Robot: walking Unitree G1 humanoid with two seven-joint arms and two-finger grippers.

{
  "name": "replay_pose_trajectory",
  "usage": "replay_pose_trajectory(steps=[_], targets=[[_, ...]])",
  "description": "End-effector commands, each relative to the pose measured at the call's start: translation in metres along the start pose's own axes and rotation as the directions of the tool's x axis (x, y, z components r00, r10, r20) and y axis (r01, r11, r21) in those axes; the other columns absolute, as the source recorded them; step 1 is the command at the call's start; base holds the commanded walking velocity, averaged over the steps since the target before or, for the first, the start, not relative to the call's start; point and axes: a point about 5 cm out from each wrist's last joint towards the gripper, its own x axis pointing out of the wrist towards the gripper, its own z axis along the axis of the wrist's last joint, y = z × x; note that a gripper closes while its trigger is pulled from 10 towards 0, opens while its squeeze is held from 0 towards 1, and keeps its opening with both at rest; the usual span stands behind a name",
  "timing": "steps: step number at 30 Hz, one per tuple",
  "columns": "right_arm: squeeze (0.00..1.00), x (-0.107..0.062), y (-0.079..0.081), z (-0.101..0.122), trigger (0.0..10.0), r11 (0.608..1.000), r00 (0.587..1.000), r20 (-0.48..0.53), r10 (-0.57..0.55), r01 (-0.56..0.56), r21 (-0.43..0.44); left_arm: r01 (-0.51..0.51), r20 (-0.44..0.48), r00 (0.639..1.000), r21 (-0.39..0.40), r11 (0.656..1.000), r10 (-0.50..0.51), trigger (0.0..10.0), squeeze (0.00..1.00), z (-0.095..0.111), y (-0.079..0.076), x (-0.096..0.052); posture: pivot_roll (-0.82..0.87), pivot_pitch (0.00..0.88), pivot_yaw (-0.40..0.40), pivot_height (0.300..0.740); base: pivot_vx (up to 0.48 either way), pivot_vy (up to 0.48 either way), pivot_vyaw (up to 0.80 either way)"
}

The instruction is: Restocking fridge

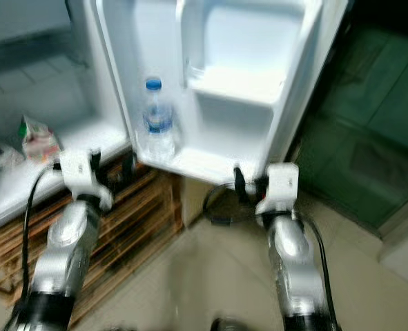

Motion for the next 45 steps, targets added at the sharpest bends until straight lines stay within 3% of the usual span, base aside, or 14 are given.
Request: replay_pose_trajectory(steps=[1, 17, 33, 45], targets=[[0.00, 0.001, -0.001, -0.001, 10.0, 1.000, 1.000, -0.015, 0.015, -0.015, 0.012, -0.013, -0.008, 1.000, 0.003, 1.000, 0.013, 10.0, 0.00, -0.002, 0.002, -0.005, -0.12, 0.000, -0.026, 0.740, 0.000, 0.000, 0.00], [0.00, 0.000, 0.001, -0.003, 10.0, 0.999, 0.999, -0.030, 0.033, -0.033, 0.019, 0.030, 0.030, 0.999, -0.027, 0.999, -0.030, 10.0, 0.00, 0.000, 0.000, -0.013, -0.12, 0.000, -0.029, 0.740, 0.000, -0.155, 0.00], [0.00, 0.002, 0.001, -0.004, 10.0, 0.999, 0.998, -0.034, 0.051, -0.050, 0.017, 0.105, 0.069, 0.992, -0.036, 0.994, -0.102, 10.0, 0.00, 0.001, -0.007, -0.019, -0.12, 0.000, -0.030, 0.740, 0.000, -0.456, 0.00], [0.00, -0.001, 0.000, -0.005, 10.0, 0.998, 0.998, -0.035, 0.058, -0.057, 0.018, 0.095, 0.075, 0.993, -0.057, 0.994, -0.091, 10.0, 0.00, 0.001, -0.008, -0.017, -0.13, 0.000, -0.029, 0.740, 0.000, 0.000, 0.00]])
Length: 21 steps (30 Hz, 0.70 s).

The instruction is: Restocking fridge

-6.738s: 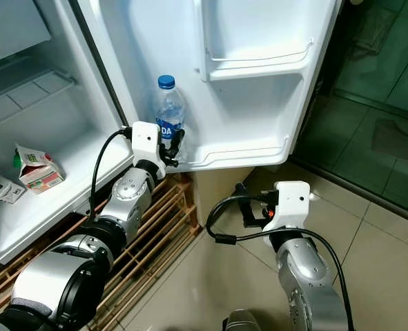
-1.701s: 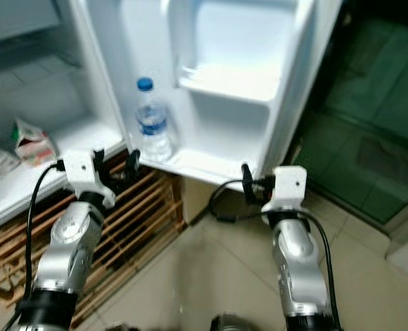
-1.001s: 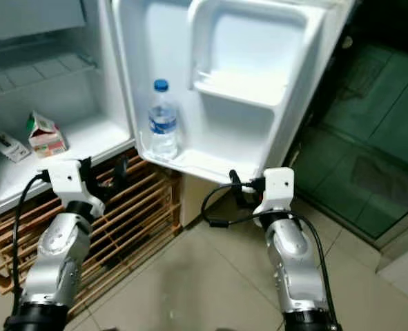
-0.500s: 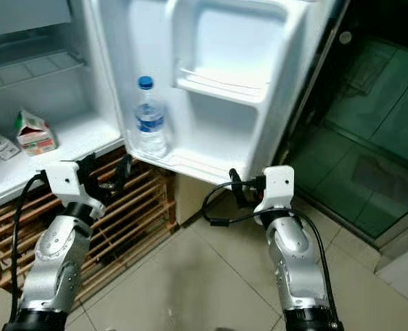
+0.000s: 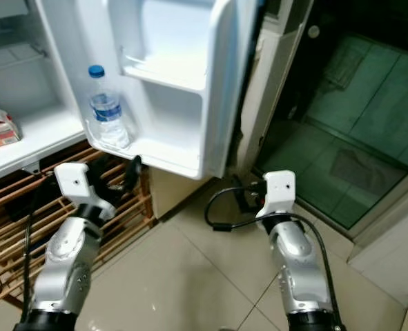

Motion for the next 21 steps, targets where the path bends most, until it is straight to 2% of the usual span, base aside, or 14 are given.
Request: replay_pose_trajectory(steps=[1, 3, 6, 21], targets=[[0.00, 0.0010, 0.0024, 0.0060, 10.0, 1.000, 1.000, 0.026, 0.013, -0.013, 0.009, -0.003, 0.018, 1.000, 0.014, 1.000, 0.003, 10.0, 0.00, 0.0047, 0.0023, 0.0027, -0.13, 0.000, -0.029, 0.740, 0.000, 0.000, 0.00], [0.00, 0.0009, 0.0026, 0.0066, 10.0, 1.000, 1.000, 0.028, 0.012, -0.012, 0.010, -0.003, 0.020, 1.000, 0.009, 1.000, 0.003, 10.0, 0.00, 0.0052, 0.0023, 0.0026, -0.14, 0.000, -0.026, 0.740, 0.000, 0.000, 0.00], [0.00, 0.0007, 0.0035, 0.0075, 10.0, 1.000, 0.999, 0.032, 0.014, -0.014, 0.007, -0.006, 0.021, 1.000, 0.024, 1.000, 0.005, 10.0, 0.00, 0.0051, 0.0022, 0.0021, -0.14, 0.000, -0.023, 0.740, 0.000, -0.415, 0.00], [0.00, 0.0014, 0.0072, 0.0056, 10.0, 1.000, 1.000, 0.023, 0.015, -0.015, 0.000, 0.014, 0.018, 1.000, 0.027, 1.000, -0.014, 10.0, 0.00, 0.0069, -0.0036, 0.0084, -0.14, 0.000, -0.011, 0.740, 0.000, -0.480, 0.73]])
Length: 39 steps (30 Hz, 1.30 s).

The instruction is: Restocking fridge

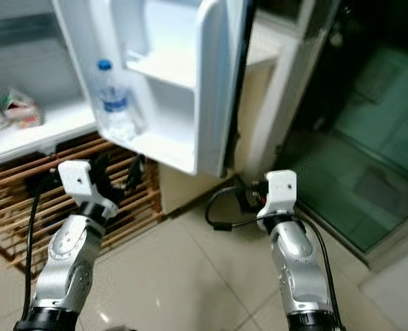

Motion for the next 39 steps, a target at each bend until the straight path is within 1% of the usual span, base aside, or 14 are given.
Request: replay_pose_trajectory(steps=[1, 9, 12, 13, 14, 17, 19, 20, 23, 27, 29, 33, 36, 39], targets=[[0.00, 0.000, -0.002, 0.002, 10.0, 1.000, 1.000, 0.007, -0.007, 0.007, -0.006, -0.007, -0.015, 1.000, -0.005, 1.000, 0.007, 10.0, 0.00, -0.002, -0.001, 0.001, -0.14, 0.000, -0.011, 0.740, 0.000, -0.480, 0.69], [0.00, 0.000, -0.010, 0.003, 10.0, 0.997, 0.998, 0.005, -0.067, 0.067, -0.027, -0.082, -0.074, 0.994, -0.052, 0.995, 0.078, 10.0, 0.00, -0.011, 0.013, 0.001, -0.14, 0.000, -0.005, 0.740, 0.000, -0.180, 0.26], [0.00, 0.003, -0.021, 0.011, 10.0, 0.982, 0.987, 0.018, -0.160, 0.161, -0.098, -0.169, -0.141, 0.976, -0.025, 0.985, 0.164, 10.0, 0.00, -0.023, 0.032, 0.003, -0.14, 0.000, -0.006, 0.740, 0.000, 0.000, 0.00], [0.00, 0.003, -0.021, 0.011, 10.0, 0.982, 0.987, 0.018, -0.160, 0.161, -0.098, -0.169, -0.141, 0.976, -0.025, 0.985, 0.164, 10.0, 0.00, -0.023, 0.032, 0.003, -0.14, 0.000, -0.006, 0.740, 0.000, 0.000, 0.00], [0.00, 0.008, -0.028, 0.016, 10.0, 0.966, 0.974, 0.037, -0.225, 0.227, -0.122, -0.177, -0.176, 0.968, 0.016, 0.984, 0.177, 10.0, 0.00, -0.031, 0.039, 0.005, -0.14, 0.000, -0.003, 0.740, 0.000, 0.000, 0.00], [0.00, 0.015, -0.035, 0.020, 10.0, 0.945, 0.960, 0.057, -0.274, 0.280, -0.170, -0.173, -0.212, 0.960, 0.064, 0.983, 0.183, 10.0, 0.00, -0.038, 0.043, 0.005, -0.14, 0.000, 0.005, 0.740, 0.000, 0.000, 0.00], [0.00, 0.034, -0.051, 0.031, 10.0, 0.904, 0.927, 0.073, -0.368, 0.375, -0.204, -0.177, -0.299, 0.933, 0.102, 0.979, 0.200, 10.0, 0.00, -0.056, 0.048, 0.003, -0.13, 0.000, 0.014, 0.740, 0.000, 0.000, 0.00], [0.00, 0.034, -0.051, 0.031, 10.0, 0.904, 0.927, 0.073, -0.368, 0.375, -0.204, -0.177, -0.299, 0.933, 0.102, 0.979, 0.200, 10.0, 0.00, -0.056, 0.048, 0.003, -0.13, 0.000, 0.014, 0.740, 0.000, 0.000, 0.00], [0.00, 0.058, -0.067, 0.057, 10.0, 0.874, 0.896, 0.119, -0.428, 0.444, -0.199, -0.184, -0.401, 0.892, 0.094, 0.978, 0.206, 10.0, 0.00, -0.081, 0.049, -0.009, -0.10, 0.000, 0.020, 0.740, 0.000, 0.000, 0.00], [0.00, 0.073, -0.071, 0.072, 10.0, 0.869, 0.891, 0.127, -0.435, 0.453, -0.198, -0.181, -0.412, 0.886, 0.116, 0.977, 0.214, 10.0, 0.00, -0.087, 0.050, -0.022, -0.07, 0.000, 0.013, 0.740, 0.000, 0.000, 0.00], [0.00, 0.074, -0.070, 0.073, 10.0, 0.871, 0.894, 0.131, -0.429, 0.448, -0.200, -0.175, -0.406, 0.889, 0.126, 0.977, 0.211, 10.0, 0.00, -0.087, 0.050, -0.028, -0.05, 0.013, 0.008, 0.740, 0.000, 0.000, 0.00], [0.00, 0.091, -0.062, 0.078, 10.0, 0.880, 0.911, 0.105, -0.399, 0.413, -0.234, -0.174, -0.405, 0.885, 0.171, 0.970, 0.230, 10.0, 0.00, -0.089, 0.060, -0.060, 0.02, 0.083, -0.009, 0.740, 0.000, 0.000, 0.00], [0.00, 0.096, -0.058, 0.078, 10.0, 0.891, 0.918, 0.084, -0.388, 0.397, -0.219, -0.192, -0.409, 0.877, 0.185, 0.964, 0.253, 10.0, 0.00, -0.090, 0.064, -0.075, 0.04, 0.106, -0.016, 0.740, 0.000, 0.000, 0.00], [0.00, 0.105, -0.044, 0.085, 10.0, 0.917, 0.935, 0.086, -0.345, 0.355, -0.179, -0.201, -0.443, 0.856, 0.187, 0.962, 0.265, 10.0, 0.00, -0.094, 0.062, -0.097, 0.07, 0.136, -0.025, 0.740, 0.000, 0.000, 0.00]])
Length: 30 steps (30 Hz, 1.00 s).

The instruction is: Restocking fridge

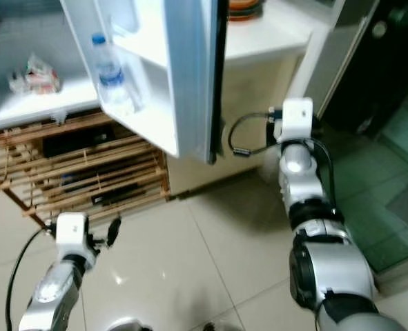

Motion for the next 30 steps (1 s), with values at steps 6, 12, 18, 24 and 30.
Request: replay_pose_trajectory(steps=[6, 12, 18, 24, 30], targets=[[0.00, 0.006, 0.029, 0.028, 10.0, 0.983, 0.991, 0.068, 0.113, -0.122, 0.141, 0.024, -0.036, 0.999, 0.006, 1.000, -0.024, 10.0, 0.00, -0.005, -0.009, -0.006, 0.06, 0.152, -0.026, 0.740, 0.000, 0.000, 0.00], [0.00, 0.002, 0.057, 0.040, 10.0, 0.935, 0.961, 0.128, 0.245, -0.270, 0.229, 0.034, -0.048, 0.998, -0.001, 0.999, -0.034, 10.0, 0.00, -0.004, -0.014, -0.001, 0.03, 0.142, -0.034, 0.740, 0.000, 0.000, 0.00], [0.00, -0.010, 0.089, 0.051, 10.0, 0.817, 0.862, 0.224, 0.454, -0.504, 0.282, 0.079, -0.167, 0.983, 0.042, 0.996, -0.071, 10.0, 0.00, -0.015, -0.023, 0.006, 0.00, 0.111, -0.036, 0.740, 0.000, 0.000, 0.00], [0.00, -0.083, 0.122, 0.077, 10.0, 0.339, 0.556, 0.456, 0.695, -0.813, 0.474, 0.179, -0.278, 0.945, -0.011, 0.984, -0.175, 10.0, 0.00, -0.019, -0.048, 0.023, -0.07, 0.029, -0.028, 0.740, 0.000, 0.000, 0.00], [0.00, -0.127, 0.109, 0.068, 10.0, 0.176, 0.422, 0.501, 0.756, -0.868, 0.465, 0.290, -0.277, 0.916, -0.038, 0.956, -0.289, 10.0, 0.00, -0.005, -0.077, 0.042, -0.13, 0.000, -0.014, 0.740, 0.000, 0.000, 0.00]])
